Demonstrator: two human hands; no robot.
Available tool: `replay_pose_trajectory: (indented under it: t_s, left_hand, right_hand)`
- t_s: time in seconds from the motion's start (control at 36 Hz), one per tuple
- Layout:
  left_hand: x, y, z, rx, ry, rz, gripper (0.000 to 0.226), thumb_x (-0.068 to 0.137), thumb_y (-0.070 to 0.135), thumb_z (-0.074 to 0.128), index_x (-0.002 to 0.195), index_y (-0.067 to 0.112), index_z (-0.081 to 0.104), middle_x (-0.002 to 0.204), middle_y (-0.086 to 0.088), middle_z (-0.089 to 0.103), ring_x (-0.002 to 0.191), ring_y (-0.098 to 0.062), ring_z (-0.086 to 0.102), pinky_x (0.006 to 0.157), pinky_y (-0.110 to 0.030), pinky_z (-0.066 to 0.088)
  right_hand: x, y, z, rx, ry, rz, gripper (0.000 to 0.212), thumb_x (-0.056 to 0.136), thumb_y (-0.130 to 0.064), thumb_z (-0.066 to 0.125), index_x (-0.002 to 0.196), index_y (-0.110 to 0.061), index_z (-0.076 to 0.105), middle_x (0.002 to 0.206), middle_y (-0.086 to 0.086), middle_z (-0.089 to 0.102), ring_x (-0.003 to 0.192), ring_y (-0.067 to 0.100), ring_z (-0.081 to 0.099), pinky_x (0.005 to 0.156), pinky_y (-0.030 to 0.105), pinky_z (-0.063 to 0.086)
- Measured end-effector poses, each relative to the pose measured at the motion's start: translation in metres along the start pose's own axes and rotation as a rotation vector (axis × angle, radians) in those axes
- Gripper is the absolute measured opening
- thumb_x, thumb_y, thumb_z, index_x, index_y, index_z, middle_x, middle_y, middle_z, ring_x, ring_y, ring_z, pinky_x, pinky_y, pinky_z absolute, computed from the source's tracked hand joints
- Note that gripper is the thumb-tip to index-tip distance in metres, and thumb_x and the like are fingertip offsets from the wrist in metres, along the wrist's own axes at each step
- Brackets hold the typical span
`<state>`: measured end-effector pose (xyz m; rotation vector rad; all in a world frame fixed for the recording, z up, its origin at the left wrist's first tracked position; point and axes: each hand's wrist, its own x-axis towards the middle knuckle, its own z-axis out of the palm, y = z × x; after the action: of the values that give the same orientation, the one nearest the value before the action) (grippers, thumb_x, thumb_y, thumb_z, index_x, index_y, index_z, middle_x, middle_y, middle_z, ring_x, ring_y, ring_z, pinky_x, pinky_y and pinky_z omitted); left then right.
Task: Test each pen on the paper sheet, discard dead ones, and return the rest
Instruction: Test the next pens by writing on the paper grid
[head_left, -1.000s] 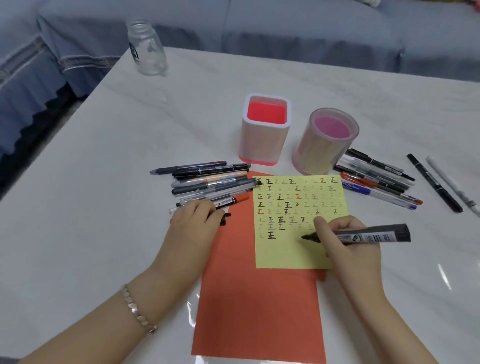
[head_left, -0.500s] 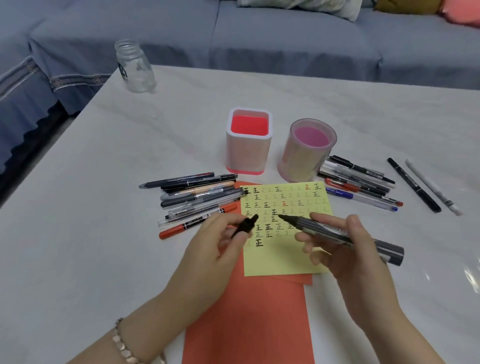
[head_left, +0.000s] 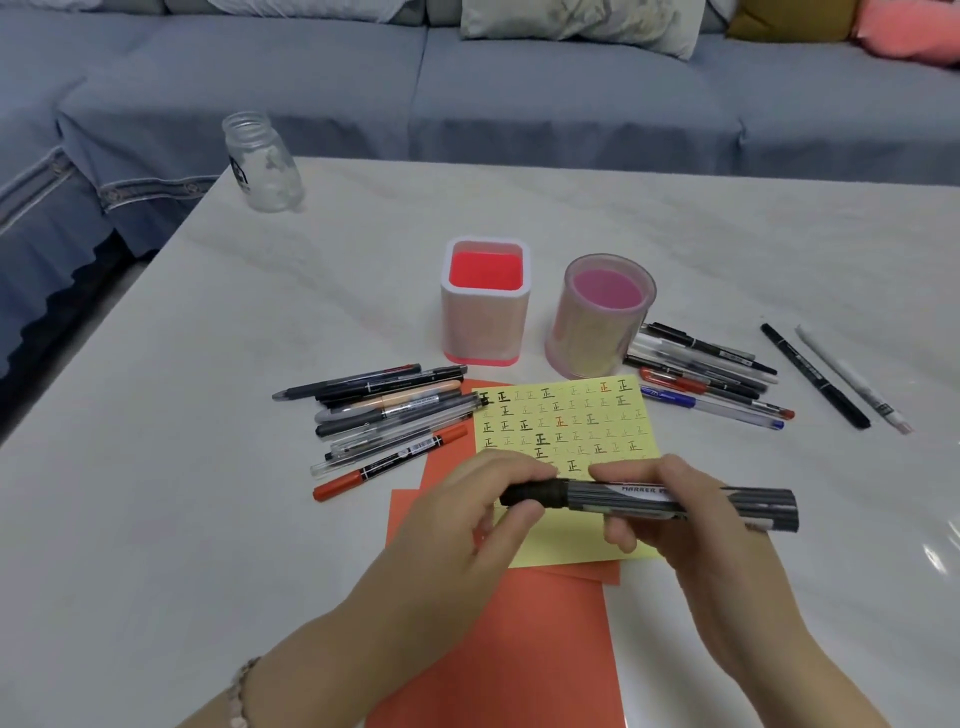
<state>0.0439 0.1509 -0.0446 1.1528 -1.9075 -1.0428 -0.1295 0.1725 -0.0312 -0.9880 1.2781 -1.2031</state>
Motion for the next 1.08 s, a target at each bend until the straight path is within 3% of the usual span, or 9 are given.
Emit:
replay_pose_trajectory:
  t_s: [0.08,0.31,0.47,0.58,0.69,0.75,0.89,0.94,1.08]
  left_hand:
    - [0.003,0.0,0.002,0.002,-0.043,-0.001,0.021,0.083,0.044,0.051,0.096,0.06,0.053,0.102,0.025,0.055,0.085,-0.004,0.052,0.072,-0.008,0.037]
    - [0.013,0.019,0.015,-0.036,-0.157,0.025,0.014,0.086,0.037,0.045,0.092,0.034,0.057,0.075,0.011,0.056,0.069,0.001,0.047,0.061,-0.01,0.033]
    - [0.037,0.034,0.015,-0.268,-0.333,-0.212,0.016,0.078,0.037,0.05,0.07,0.028,0.06,0.051,0.015,0.046,0.048,-0.002,0.038,0.053,-0.022,0.032]
    - [0.052,0.038,0.015,-0.09,-0.477,-0.247,0.021,0.09,0.034,0.056,0.072,0.023,0.061,0.048,0.011,0.046,0.044,0.0,0.038,0.047,-0.018,0.031]
    - [0.046,0.027,0.028,0.349,-0.313,0.058,0.044,0.088,0.056,0.037,0.093,0.021,0.063,0.075,0.005,0.059,0.071,-0.008,0.047,0.063,-0.024,0.035]
    - [0.042,0.02,0.032,0.376,-0.231,0.129,0.055,0.083,0.06,0.029,0.095,0.017,0.062,0.083,0.002,0.061,0.081,-0.009,0.045,0.069,-0.026,0.035]
    - [0.037,-0.004,0.025,0.144,0.009,-0.094,0.011,0.092,0.032,0.053,0.095,0.025,0.061,0.084,0.005,0.062,0.079,-0.006,0.049,0.069,-0.02,0.037]
    - [0.036,-0.011,0.017,0.11,0.098,-0.189,0.006,0.092,0.029,0.052,0.09,0.031,0.057,0.081,0.003,0.062,0.075,-0.007,0.052,0.064,-0.021,0.039]
    - [0.028,-0.024,-0.001,0.151,0.201,-0.272,0.007,0.092,0.029,0.053,0.094,0.035,0.055,0.088,0.015,0.06,0.08,0.008,0.051,0.062,-0.005,0.035]
  right_hand:
    - [0.002,-0.002,0.001,0.093,0.023,0.044,0.029,0.067,-0.034,0.052,0.068,-0.007,0.064,0.047,0.009,0.052,0.046,0.016,0.042,0.047,0.017,0.04]
    - [0.008,-0.007,0.003,0.104,0.242,-0.073,0.024,0.065,-0.022,0.039,0.041,-0.021,0.04,0.033,0.004,0.033,0.038,0.014,0.03,0.041,0.022,0.026]
    - [0.012,-0.006,-0.007,0.211,0.234,-0.153,0.025,0.068,-0.018,0.037,0.044,-0.017,0.039,0.033,0.002,0.035,0.035,0.015,0.029,0.045,0.029,0.018]
    - [0.011,0.009,-0.009,0.329,0.229,-0.044,0.036,0.08,-0.018,0.034,0.044,-0.016,0.041,0.033,0.005,0.035,0.038,0.017,0.028,0.049,0.03,0.025]
    - [0.017,0.013,-0.012,0.411,0.271,0.078,0.047,0.087,-0.008,0.029,0.042,-0.014,0.042,0.034,0.005,0.034,0.036,0.015,0.03,0.05,0.031,0.024]
    - [0.022,0.014,-0.013,0.391,0.274,0.139,0.05,0.089,-0.009,0.033,0.042,-0.013,0.047,0.037,0.004,0.039,0.035,0.012,0.036,0.047,0.027,0.031]
    - [0.042,0.009,-0.021,-0.19,0.001,0.117,0.026,0.091,-0.027,0.049,0.082,-0.009,0.067,0.061,0.0,0.064,0.05,0.007,0.053,0.05,0.018,0.044]
    - [0.059,0.011,-0.036,-0.501,0.049,-0.018,0.011,0.087,-0.025,0.058,0.094,-0.019,0.064,0.078,-0.005,0.065,0.068,0.008,0.058,0.062,0.016,0.045]
    - [0.106,0.026,-0.075,-1.264,0.219,-0.216,0.031,0.091,-0.009,0.047,0.118,-0.015,0.062,0.114,0.004,0.062,0.109,0.025,0.049,0.083,0.034,0.038]
